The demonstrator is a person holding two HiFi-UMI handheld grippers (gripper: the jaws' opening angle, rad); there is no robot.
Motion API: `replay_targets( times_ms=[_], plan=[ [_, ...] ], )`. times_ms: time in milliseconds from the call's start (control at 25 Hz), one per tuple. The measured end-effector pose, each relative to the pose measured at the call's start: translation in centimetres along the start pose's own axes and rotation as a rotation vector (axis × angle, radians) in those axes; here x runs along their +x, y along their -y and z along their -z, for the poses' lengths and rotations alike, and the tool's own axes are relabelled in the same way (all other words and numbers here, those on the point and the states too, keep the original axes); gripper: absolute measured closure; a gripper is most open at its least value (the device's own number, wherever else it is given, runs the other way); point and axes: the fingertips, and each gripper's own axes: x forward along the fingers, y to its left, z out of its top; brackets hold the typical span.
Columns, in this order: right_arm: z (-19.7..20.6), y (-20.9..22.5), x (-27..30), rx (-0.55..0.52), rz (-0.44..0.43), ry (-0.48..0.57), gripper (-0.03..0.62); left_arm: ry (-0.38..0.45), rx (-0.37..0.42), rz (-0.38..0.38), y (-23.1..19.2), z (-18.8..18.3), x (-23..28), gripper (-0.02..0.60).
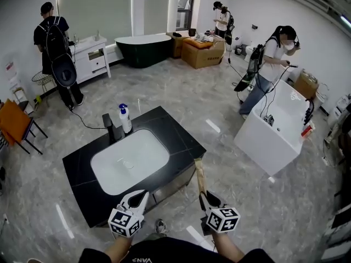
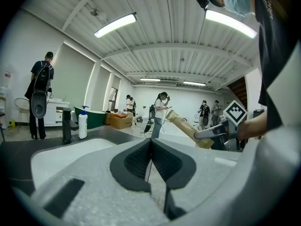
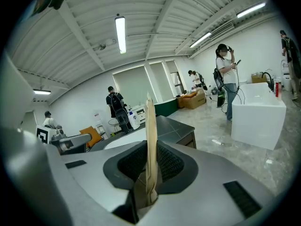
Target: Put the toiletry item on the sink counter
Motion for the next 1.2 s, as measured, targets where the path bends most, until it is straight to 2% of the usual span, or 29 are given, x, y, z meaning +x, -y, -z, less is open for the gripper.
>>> replay_targets(
  times_ms=[320,560,840,1200],
  plan=[
    [-2.4,0.4,7.1,0.034,0.030,0.004,0.530,-0.004,0.023,0.044,-6.3,-1.8,5.3,0.574],
    [-2.9,0.1,10.2,0.053,0.032,-0.006,0.531,-0.016,0.010,0.029,-9.5,-1.7,6.3,0.574],
    [-4.8,0.8,14.3,0.032,-0.002,-0.022,0.534,-0.007,-0.013,-0.043,-12.6,-2.1,7.0,0.574],
    [-8.0,2.3,21.6,-0.017,-0.115,-0.091,0.536,-0.007,-0.062,-0.189,-15.4,-2.8,9.2,0.574]
  ],
)
